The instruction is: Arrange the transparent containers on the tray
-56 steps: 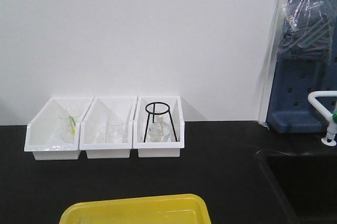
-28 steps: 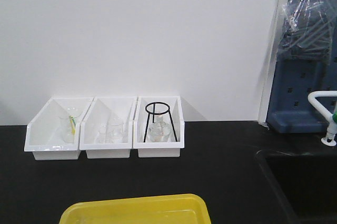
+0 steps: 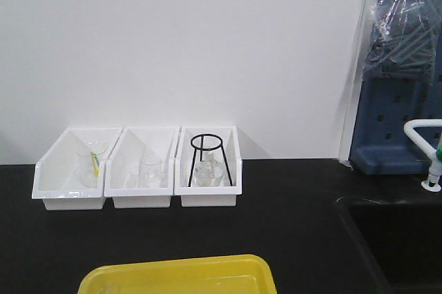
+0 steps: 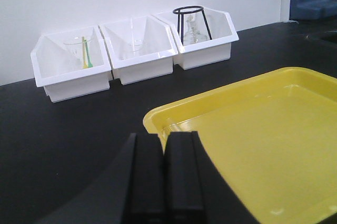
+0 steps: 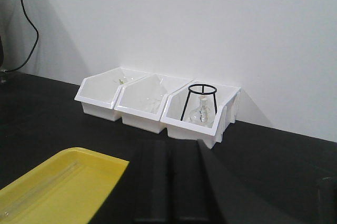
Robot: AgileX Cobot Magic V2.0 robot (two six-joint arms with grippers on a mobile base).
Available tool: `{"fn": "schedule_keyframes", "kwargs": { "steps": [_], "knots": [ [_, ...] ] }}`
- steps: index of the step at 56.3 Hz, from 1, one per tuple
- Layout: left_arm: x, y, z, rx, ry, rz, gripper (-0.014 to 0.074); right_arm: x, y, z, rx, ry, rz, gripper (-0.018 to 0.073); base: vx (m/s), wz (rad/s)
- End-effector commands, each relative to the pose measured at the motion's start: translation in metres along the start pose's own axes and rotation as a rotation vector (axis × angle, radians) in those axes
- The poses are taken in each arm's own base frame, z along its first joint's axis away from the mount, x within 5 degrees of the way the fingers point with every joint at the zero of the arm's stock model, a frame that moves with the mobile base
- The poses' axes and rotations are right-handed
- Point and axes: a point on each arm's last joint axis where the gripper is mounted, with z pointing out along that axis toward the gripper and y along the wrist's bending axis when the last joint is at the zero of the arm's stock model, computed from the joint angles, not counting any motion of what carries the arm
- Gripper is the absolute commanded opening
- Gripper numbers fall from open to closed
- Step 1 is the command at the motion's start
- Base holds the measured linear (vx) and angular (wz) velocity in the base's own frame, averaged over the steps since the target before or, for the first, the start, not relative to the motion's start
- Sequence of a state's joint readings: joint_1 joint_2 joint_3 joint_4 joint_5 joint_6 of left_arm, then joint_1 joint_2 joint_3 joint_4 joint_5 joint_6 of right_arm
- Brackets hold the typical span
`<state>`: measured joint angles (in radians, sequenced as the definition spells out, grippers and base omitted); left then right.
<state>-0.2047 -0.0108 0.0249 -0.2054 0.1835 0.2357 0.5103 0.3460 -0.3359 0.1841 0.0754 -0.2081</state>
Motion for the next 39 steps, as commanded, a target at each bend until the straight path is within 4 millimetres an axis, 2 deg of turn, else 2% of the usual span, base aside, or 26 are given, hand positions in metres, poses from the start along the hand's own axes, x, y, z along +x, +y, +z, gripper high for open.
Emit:
{"fn": "schedule_keyframes", "kwargs": {
  "steps": [1, 26, 39],
  "knots": [
    [0.0039, 0.0014, 0.0006, -0.019, -0.07, -0.013, -0.0008, -0.0178, -0.002, -0.0009, 0.02, -0.11, -0.007, -0.0013, 0.0, 0.0],
    [0.0039, 0.0014, 0.0006, -0.019, -0.07, -0.013, -0.0008, -0.0177, -0.002, -0.0009, 0.02, -0.109, -0.005, -0.0013, 0.0, 0.0],
    [0.0039, 0.0014, 0.0006, -0.019, -0.07, -0.013, -0.0008, -0.0148, -0.0016, 0.0012, 0.013, -0.077, 0.055, -0.0013, 0.0, 0.0]
  ]
}}
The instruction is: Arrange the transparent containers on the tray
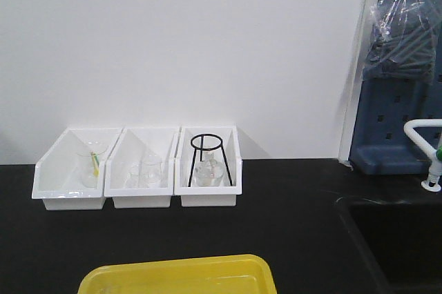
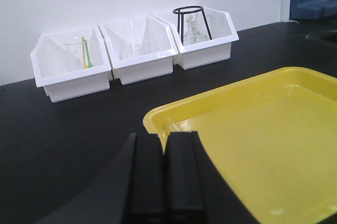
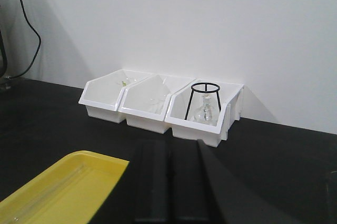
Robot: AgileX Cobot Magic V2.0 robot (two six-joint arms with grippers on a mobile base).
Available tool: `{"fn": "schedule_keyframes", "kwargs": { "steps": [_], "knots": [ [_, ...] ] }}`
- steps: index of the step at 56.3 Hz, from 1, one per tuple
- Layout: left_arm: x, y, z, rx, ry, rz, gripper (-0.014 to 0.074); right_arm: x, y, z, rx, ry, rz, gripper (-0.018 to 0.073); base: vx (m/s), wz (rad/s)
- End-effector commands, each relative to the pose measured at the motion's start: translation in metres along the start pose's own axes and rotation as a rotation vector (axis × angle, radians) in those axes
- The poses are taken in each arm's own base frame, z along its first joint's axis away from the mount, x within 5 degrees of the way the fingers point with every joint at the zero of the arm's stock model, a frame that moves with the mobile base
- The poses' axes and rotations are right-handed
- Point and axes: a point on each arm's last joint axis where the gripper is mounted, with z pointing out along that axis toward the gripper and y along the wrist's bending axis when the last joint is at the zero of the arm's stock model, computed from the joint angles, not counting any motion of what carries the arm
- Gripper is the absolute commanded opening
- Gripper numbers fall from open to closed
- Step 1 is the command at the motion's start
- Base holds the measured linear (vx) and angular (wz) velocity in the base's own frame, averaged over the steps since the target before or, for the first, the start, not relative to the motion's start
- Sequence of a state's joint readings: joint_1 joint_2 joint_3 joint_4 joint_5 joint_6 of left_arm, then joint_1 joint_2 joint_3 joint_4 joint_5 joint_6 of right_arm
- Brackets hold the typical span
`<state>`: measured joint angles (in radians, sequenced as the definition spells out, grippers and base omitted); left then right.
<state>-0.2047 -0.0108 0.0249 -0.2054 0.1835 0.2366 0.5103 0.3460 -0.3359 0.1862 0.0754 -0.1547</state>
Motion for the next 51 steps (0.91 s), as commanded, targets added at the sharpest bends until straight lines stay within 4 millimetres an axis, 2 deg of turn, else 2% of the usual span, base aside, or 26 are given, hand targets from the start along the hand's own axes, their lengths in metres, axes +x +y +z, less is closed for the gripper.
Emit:
{"fn": "schedule_keyframes", "kwargs": {
  "steps": [1, 6, 20, 29, 51],
  "knots": [
    [0.004, 0.001, 0.001, -0.019, -0.07, -0.014, -0.0008, -0.014, -0.001, 0.001, 0.011, -0.071, -0.007, -0.0013, 0.0, 0.0],
    [0.004, 0.001, 0.001, -0.019, -0.07, -0.014, -0.0008, -0.002, -0.002, 0.001, 0.021, -0.048, -0.059, -0.0013, 0.0, 0.0],
    [0.004, 0.001, 0.001, -0.019, -0.07, -0.014, -0.0008, 0.067, -0.023, -0.018, 0.292, 0.009, -0.012, -0.0013, 0.0, 0.0],
    [0.004, 0.001, 0.001, -0.019, -0.07, -0.014, -0.0008, 0.097, -0.025, -0.03, 0.365, -0.019, -0.08, -0.0011, 0.0, 0.0],
    [0.004, 0.001, 0.001, -0.019, -0.068, -0.014, -0.0008, 0.098, -0.023, -0.034, 0.366, -0.024, -0.092, -0.0011, 0.0, 0.0]
  ]
}}
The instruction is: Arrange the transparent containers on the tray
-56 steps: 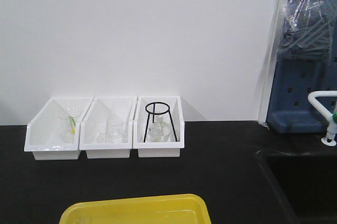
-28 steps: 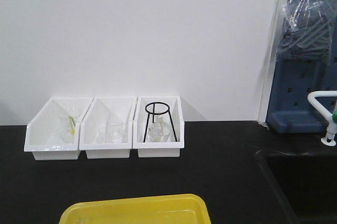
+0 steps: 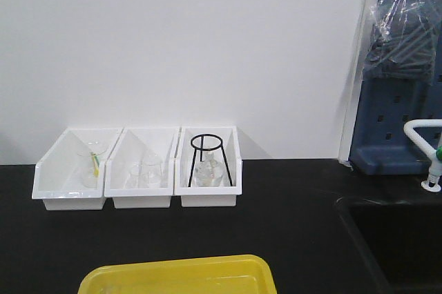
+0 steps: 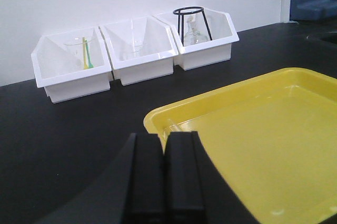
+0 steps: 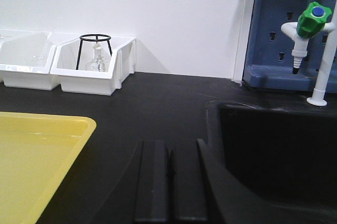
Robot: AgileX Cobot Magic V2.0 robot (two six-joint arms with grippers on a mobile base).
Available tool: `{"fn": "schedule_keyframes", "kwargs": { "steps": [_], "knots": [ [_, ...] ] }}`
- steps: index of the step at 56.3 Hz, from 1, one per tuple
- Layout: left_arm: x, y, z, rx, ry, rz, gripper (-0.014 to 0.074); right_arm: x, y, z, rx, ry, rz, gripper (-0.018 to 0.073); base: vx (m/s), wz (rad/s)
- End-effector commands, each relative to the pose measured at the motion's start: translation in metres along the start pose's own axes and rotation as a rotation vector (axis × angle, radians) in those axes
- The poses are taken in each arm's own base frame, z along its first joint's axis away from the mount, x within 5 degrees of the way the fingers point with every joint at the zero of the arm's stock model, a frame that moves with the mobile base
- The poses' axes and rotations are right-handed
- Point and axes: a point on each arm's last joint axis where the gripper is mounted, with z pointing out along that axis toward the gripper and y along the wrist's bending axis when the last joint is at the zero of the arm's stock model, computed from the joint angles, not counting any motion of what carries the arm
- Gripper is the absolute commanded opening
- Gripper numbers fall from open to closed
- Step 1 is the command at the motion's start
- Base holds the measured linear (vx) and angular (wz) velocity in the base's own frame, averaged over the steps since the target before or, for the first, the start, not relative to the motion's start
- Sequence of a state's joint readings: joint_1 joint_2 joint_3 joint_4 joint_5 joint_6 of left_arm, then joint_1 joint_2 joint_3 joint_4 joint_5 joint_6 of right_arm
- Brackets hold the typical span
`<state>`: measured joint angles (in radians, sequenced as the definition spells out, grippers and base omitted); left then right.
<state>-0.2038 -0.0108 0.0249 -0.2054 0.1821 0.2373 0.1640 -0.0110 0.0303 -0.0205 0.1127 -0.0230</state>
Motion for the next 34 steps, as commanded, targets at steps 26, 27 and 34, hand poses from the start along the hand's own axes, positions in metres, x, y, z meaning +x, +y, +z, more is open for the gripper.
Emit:
{"fn": "schedule_keyframes", "kwargs": {
  "steps": [26, 27, 34],
  "knots": [
    [0.0042, 0.0013, 0.0007, -0.018, -0.066, -0.014, -0.0008, -0.0043, -0.0003, -0.0004, 0.007, -0.076, -0.013, -0.0011, 0.0, 0.0],
    [0.0042, 0.0013, 0.0007, -0.018, -0.066, -0.014, -0.0008, -0.0043, -0.0003, -0.0004, 0.007, -0.076, -0.013, -0.0011, 0.0, 0.0],
    [0.0042, 0.0013, 0.0007, -0.018, -0.066, -0.014, -0.0008, -0.0043, -0.0003, -0.0004, 0.007, -0.076, -0.013, -0.0011, 0.0, 0.0]
  ]
}}
